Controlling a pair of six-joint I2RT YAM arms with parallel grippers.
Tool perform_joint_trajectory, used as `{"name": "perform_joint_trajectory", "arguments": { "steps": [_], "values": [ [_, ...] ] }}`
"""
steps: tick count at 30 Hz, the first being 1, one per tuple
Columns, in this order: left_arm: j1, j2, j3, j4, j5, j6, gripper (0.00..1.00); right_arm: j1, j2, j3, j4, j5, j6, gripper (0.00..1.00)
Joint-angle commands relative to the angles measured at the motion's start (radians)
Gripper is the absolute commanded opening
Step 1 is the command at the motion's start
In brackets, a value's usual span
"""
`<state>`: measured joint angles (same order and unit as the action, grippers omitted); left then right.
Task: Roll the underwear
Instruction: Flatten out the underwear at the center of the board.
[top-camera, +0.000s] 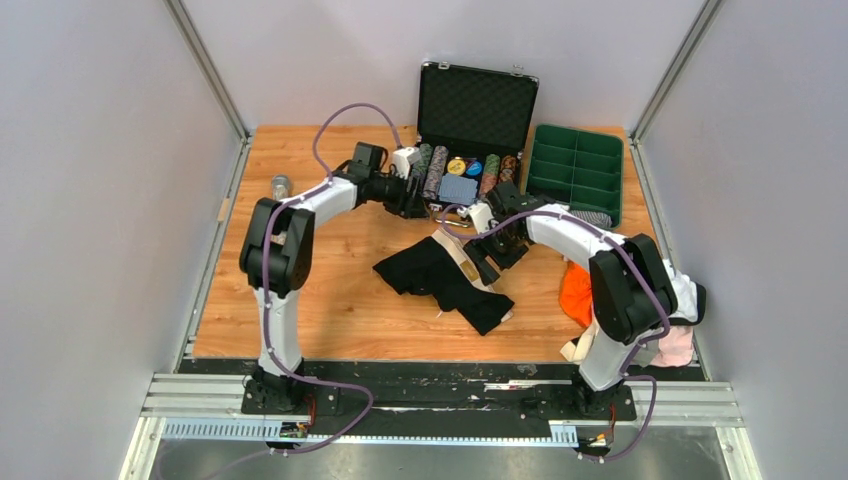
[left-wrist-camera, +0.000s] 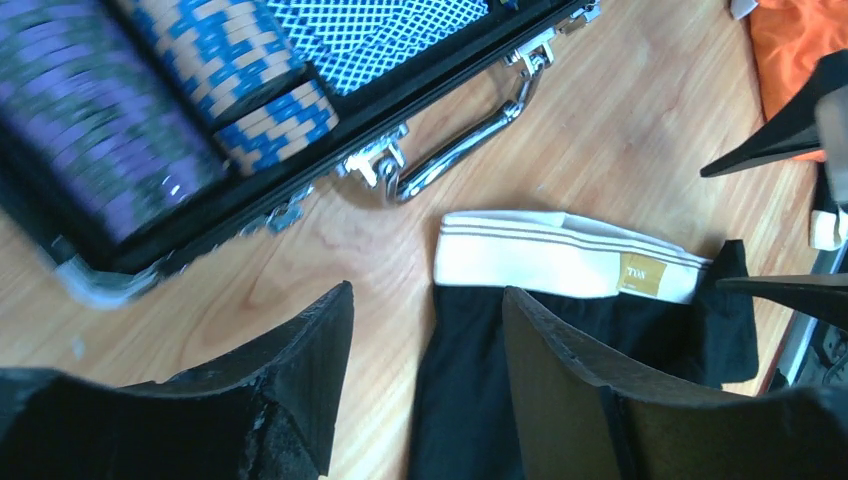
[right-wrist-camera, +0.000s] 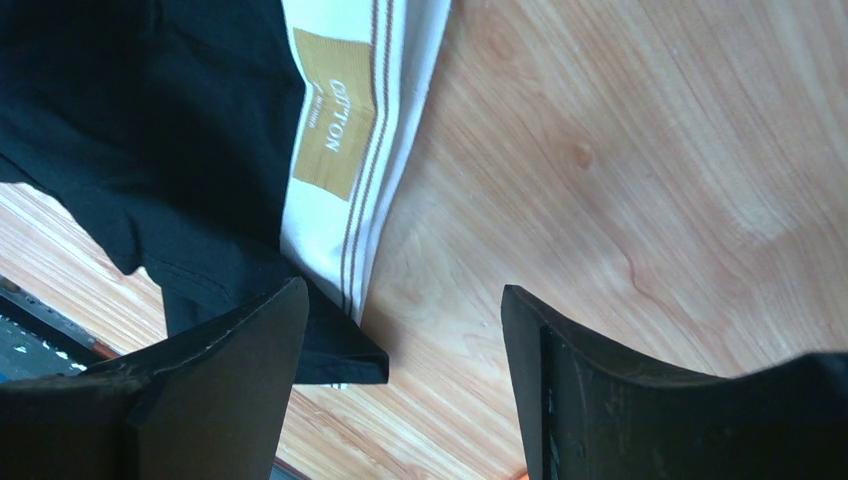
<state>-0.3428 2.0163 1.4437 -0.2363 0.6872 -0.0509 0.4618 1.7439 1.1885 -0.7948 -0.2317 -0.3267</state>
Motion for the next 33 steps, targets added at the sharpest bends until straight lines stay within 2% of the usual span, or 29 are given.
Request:
{"name": "perform_joint_trajectory", "arguments": {
  "steps": [1,7,15,17,19,20,21,22,24,28,33],
  "values": [
    [-0.048,0.082,0.099,0.049,0.068,0.020,0.63,-0.034,-0.063,-0.025,0.013,0.024,-0.010,0.72],
    [-0.093,0.180,0.154,0.009,0.036,0.090,0.61,-0.064,-0.089,-0.061,0.007,0.022,-0.012,0.72],
    [-0.109,0.248,0.150,-0.021,0.019,0.167,0.56,-0.073,-0.074,-0.048,0.006,0.021,-0.017,0.72],
    [-0.113,0.256,0.158,-0.028,0.021,0.181,0.51,-0.076,-0.067,-0.046,0.006,0.019,-0.017,0.72],
    [-0.119,0.263,0.166,-0.032,0.017,0.192,0.39,-0.078,-0.061,-0.048,0.007,0.019,-0.017,0.72],
    [-0.121,0.266,0.167,-0.033,0.013,0.194,0.28,-0.078,-0.059,-0.050,0.007,0.019,-0.016,0.72],
    [-0.122,0.266,0.168,-0.032,0.008,0.194,0.24,-0.078,-0.058,-0.052,0.007,0.019,-0.018,0.72],
    [-0.122,0.265,0.168,-0.032,0.007,0.192,0.14,-0.078,-0.057,-0.053,0.007,0.020,-0.018,0.72],
    [-0.122,0.249,0.160,-0.035,0.003,0.193,0.02,-0.078,-0.057,-0.053,0.009,0.021,-0.022,0.72],
    [-0.106,0.154,0.093,-0.019,-0.021,0.190,0.00,-0.082,-0.057,-0.057,0.014,0.024,-0.026,0.72],
    [-0.018,-0.110,-0.122,0.043,-0.076,0.124,0.00,-0.082,-0.069,-0.044,0.013,-0.026,-0.009,0.72]
  ]
}}
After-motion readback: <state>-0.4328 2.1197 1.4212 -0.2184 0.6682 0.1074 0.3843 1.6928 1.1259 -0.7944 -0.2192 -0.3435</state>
